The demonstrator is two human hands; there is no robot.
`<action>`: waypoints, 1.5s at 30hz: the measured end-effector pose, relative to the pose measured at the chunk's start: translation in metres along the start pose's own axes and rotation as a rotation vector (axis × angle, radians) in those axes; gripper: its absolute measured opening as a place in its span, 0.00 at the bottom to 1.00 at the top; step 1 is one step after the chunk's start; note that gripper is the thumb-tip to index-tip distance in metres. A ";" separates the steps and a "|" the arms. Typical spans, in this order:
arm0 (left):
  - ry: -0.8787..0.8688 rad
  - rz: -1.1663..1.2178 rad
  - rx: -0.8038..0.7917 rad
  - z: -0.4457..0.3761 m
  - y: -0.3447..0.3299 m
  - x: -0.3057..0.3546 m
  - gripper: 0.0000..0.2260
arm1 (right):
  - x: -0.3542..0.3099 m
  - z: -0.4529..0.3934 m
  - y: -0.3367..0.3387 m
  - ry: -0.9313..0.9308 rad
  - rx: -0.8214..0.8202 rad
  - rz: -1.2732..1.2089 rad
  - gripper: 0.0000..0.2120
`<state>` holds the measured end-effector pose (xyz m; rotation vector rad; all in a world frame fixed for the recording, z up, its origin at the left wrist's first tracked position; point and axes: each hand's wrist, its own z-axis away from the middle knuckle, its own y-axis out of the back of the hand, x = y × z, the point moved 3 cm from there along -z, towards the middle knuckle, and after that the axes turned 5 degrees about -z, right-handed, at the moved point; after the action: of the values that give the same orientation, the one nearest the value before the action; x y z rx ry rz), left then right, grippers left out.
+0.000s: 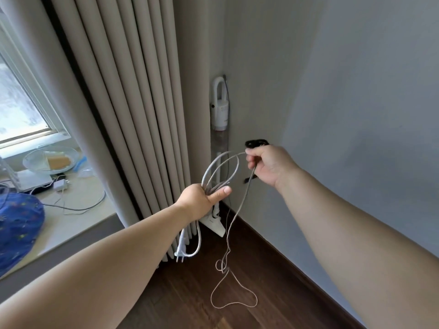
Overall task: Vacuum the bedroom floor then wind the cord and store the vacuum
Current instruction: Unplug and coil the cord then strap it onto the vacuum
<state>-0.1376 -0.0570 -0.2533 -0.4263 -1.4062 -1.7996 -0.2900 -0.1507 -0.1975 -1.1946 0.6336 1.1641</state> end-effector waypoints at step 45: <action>0.195 0.705 0.584 -0.015 0.079 -0.074 0.19 | 0.122 0.027 0.078 -0.389 -0.180 0.959 0.11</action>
<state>-0.0287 -0.0483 -0.2570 -0.3579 -1.3408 -0.7999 -0.3270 -0.0874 -0.3249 -0.7474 0.8365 2.2298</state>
